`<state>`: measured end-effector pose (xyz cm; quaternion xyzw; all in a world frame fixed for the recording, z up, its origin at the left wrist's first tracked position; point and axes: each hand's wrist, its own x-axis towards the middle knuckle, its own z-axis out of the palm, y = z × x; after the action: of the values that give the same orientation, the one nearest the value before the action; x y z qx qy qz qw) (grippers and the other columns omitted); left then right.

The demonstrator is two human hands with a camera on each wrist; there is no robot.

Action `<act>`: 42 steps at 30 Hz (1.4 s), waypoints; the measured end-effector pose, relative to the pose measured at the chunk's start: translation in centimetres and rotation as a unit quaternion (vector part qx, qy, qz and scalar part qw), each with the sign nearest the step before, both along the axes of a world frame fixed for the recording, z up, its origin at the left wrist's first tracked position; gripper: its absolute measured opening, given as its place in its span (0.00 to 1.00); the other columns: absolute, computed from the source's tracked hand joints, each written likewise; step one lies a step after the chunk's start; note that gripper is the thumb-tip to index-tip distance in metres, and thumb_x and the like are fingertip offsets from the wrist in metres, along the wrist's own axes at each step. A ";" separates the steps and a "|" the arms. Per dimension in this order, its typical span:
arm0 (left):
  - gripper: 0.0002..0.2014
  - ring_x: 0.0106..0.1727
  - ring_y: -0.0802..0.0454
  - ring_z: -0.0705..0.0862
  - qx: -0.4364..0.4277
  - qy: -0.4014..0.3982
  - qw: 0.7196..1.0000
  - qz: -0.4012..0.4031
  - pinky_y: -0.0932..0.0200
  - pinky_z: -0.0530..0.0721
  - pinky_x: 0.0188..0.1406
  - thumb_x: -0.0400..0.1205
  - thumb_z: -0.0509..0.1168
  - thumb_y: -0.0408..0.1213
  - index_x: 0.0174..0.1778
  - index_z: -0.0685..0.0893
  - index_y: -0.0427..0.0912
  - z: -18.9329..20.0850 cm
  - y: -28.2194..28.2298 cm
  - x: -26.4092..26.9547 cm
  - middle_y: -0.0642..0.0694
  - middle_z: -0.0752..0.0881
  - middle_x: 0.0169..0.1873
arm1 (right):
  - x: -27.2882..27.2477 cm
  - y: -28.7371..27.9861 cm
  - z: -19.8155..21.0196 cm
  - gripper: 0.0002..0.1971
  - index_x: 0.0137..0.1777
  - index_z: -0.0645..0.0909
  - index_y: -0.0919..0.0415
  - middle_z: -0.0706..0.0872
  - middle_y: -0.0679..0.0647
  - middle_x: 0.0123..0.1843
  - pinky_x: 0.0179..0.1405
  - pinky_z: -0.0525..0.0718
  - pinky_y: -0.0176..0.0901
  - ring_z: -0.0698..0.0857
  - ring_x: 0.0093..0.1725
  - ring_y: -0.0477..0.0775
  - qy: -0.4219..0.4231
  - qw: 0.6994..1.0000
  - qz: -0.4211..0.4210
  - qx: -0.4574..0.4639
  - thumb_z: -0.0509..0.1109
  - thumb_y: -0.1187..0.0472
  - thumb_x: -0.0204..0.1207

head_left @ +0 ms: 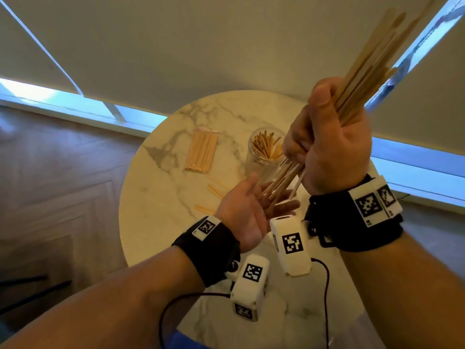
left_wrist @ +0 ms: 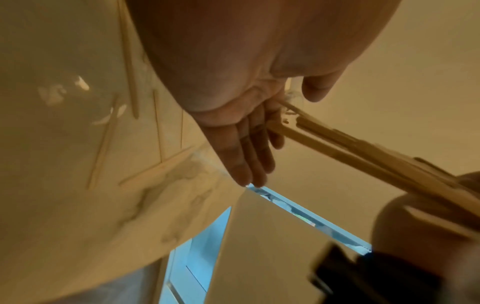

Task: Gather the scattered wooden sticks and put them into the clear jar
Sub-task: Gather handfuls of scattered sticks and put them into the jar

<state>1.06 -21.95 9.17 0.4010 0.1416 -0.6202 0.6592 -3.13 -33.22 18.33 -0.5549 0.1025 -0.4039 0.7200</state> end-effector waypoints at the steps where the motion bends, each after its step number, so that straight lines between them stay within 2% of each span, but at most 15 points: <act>1: 0.30 0.58 0.36 0.90 -0.012 0.014 1.000 0.005 0.38 0.80 0.75 0.92 0.51 0.56 0.75 0.81 0.33 0.4 -0.1 -0.2 0.33 0.89 0.63 | -0.1 0.2 0.0 0.09 0.46 0.71 0.61 0.62 0.58 0.22 0.18 0.67 0.37 0.62 0.16 0.53 -0.001 1.000 0.000 -0.011 0.63 0.61 0.88; 5: 0.23 0.39 0.44 0.91 -0.034 0.047 0.998 0.033 0.51 0.90 0.45 0.93 0.55 0.49 0.55 0.88 0.34 1.2 -1.0 -1.0 0.38 0.92 0.44 | -0.6 0.4 -0.5 0.05 0.49 0.72 0.64 0.71 0.52 0.23 0.18 0.74 0.43 0.71 0.17 0.53 0.005 0.999 0.016 -0.035 0.64 0.69 0.87; 9: 0.16 0.38 0.47 0.85 -0.038 0.044 0.997 0.045 0.57 0.90 0.34 0.90 0.61 0.44 0.55 0.87 0.36 1.8 -1.2 -1.0 0.40 0.88 0.41 | -1.2 -0.5 -0.8 0.07 0.50 0.72 0.63 0.80 0.48 0.24 0.25 0.81 0.46 0.80 0.20 0.54 0.009 0.994 0.085 -0.073 0.67 0.73 0.83; 12: 0.13 0.38 0.47 0.86 -0.050 0.030 0.998 0.035 0.56 0.91 0.36 0.88 0.61 0.40 0.50 0.88 0.36 1.9 -1.0 -0.9 0.40 0.88 0.40 | -1.4 -0.4 -0.7 0.13 0.46 0.74 0.62 0.79 0.53 0.24 0.26 0.81 0.44 0.81 0.21 0.58 0.045 0.986 0.146 -0.060 0.77 0.61 0.80; 13: 0.13 0.38 0.47 0.87 -0.054 0.026 0.998 0.030 0.55 0.91 0.38 0.87 0.61 0.39 0.50 0.88 0.35 1.8 -0.9 -0.9 0.39 0.88 0.41 | -1.5 -0.3 -0.7 0.15 0.45 0.75 0.62 0.77 0.54 0.23 0.24 0.80 0.45 0.79 0.19 0.58 0.050 0.984 0.163 -0.052 0.79 0.56 0.78; 15: 0.13 0.39 0.45 0.88 -0.057 0.020 0.998 0.014 0.52 0.92 0.41 0.86 0.60 0.38 0.52 0.86 0.34 1.6 -0.7 -0.8 0.38 0.87 0.42 | -1.7 -0.2 -0.8 0.15 0.48 0.76 0.61 0.75 0.51 0.21 0.22 0.77 0.45 0.76 0.17 0.55 0.052 0.981 0.182 -0.052 0.77 0.53 0.78; 18: 0.15 0.41 0.43 0.89 -0.050 -0.005 0.999 -0.015 0.48 0.92 0.44 0.85 0.60 0.42 0.55 0.86 0.34 1.6 -0.4 -0.9 0.36 0.87 0.42 | -1.9 -0.3 -1.1 0.10 0.60 0.79 0.60 0.76 0.53 0.21 0.25 0.79 0.46 0.77 0.18 0.55 0.072 0.976 0.188 -0.083 0.71 0.60 0.82; 22: 0.22 0.40 0.43 0.88 -0.041 -0.032 0.998 -0.032 0.50 0.91 0.40 0.87 0.60 0.53 0.64 0.84 0.39 1.3 -0.3 -1.5 0.37 0.86 0.43 | -2.0 -0.7 -1.5 0.18 0.70 0.78 0.58 0.81 0.58 0.28 0.34 0.85 0.56 0.84 0.27 0.64 0.104 0.962 0.224 -0.120 0.72 0.69 0.82; 25: 0.24 0.37 0.46 0.86 -0.018 -0.031 0.999 -0.014 0.56 0.89 0.32 0.87 0.61 0.57 0.62 0.85 0.40 1.1 -0.3 -1.5 0.40 0.85 0.41 | -2.4 -1.4 -1.4 0.24 0.77 0.74 0.59 0.86 0.58 0.33 0.43 0.89 0.59 0.89 0.35 0.69 0.141 0.936 0.261 -0.189 0.71 0.73 0.83; 28: 0.23 0.33 0.50 0.84 0.002 -0.037 0.999 -0.009 0.63 0.84 0.26 0.90 0.57 0.55 0.55 0.86 0.39 1.2 -0.4 -1.4 0.43 0.84 0.35 | -2.8 -1.8 -1.2 0.32 0.82 0.70 0.58 0.91 0.57 0.38 0.53 0.90 0.62 0.93 0.42 0.64 0.181 0.915 0.272 -0.238 0.75 0.73 0.80; 31: 0.21 0.31 0.52 0.83 0.016 -0.042 0.999 -0.001 0.64 0.83 0.25 0.91 0.56 0.51 0.53 0.87 0.38 1.1 -0.5 -1.5 0.43 0.84 0.33 | -2.9 -1.8 -1.3 0.37 0.82 0.70 0.54 0.91 0.56 0.40 0.57 0.89 0.58 0.93 0.43 0.60 0.200 0.908 0.269 -0.250 0.80 0.71 0.76; 35: 0.19 0.33 0.49 0.85 0.016 -0.039 0.999 0.011 0.60 0.87 0.27 0.92 0.59 0.51 0.59 0.87 0.39 1.1 -0.4 -1.6 0.42 0.87 0.36 | -3.1 -1.5 -1.7 0.32 0.77 0.76 0.51 0.90 0.47 0.42 0.62 0.85 0.46 0.91 0.50 0.53 0.208 0.899 0.242 -0.300 0.81 0.66 0.76; 37: 0.18 0.33 0.49 0.86 0.014 -0.039 0.999 0.015 0.60 0.87 0.26 0.91 0.60 0.51 0.60 0.87 0.40 0.9 -0.4 -1.6 0.42 0.87 0.37 | -3.2 -1.3 -1.9 0.31 0.77 0.77 0.50 0.90 0.49 0.42 0.62 0.85 0.45 0.91 0.50 0.54 0.209 0.898 0.246 -0.299 0.82 0.65 0.75; 39: 0.19 0.31 0.51 0.84 0.024 -0.043 0.999 0.012 0.62 0.85 0.24 0.92 0.58 0.52 0.59 0.86 0.40 0.5 -0.2 -1.4 0.43 0.85 0.36 | -3.0 -1.2 -2.3 0.32 0.76 0.77 0.49 0.91 0.51 0.42 0.60 0.85 0.45 0.91 0.47 0.55 0.200 0.911 0.242 -0.269 0.82 0.65 0.74; 42: 0.16 0.29 0.53 0.82 0.031 -0.050 0.998 0.010 0.63 0.81 0.24 0.91 0.56 0.46 0.60 0.83 0.40 0.5 -0.2 -1.0 0.43 0.82 0.35 | -2.0 -0.8 -3.3 0.25 0.70 0.79 0.52 0.89 0.53 0.36 0.52 0.85 0.52 0.90 0.38 0.55 0.169 0.935 0.248 -0.187 0.82 0.63 0.75</act>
<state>0.06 -22.19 9.66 0.4503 0.1321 -0.5882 0.6587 -5.12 -34.02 14.99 -0.7474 0.0048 -0.1243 0.6526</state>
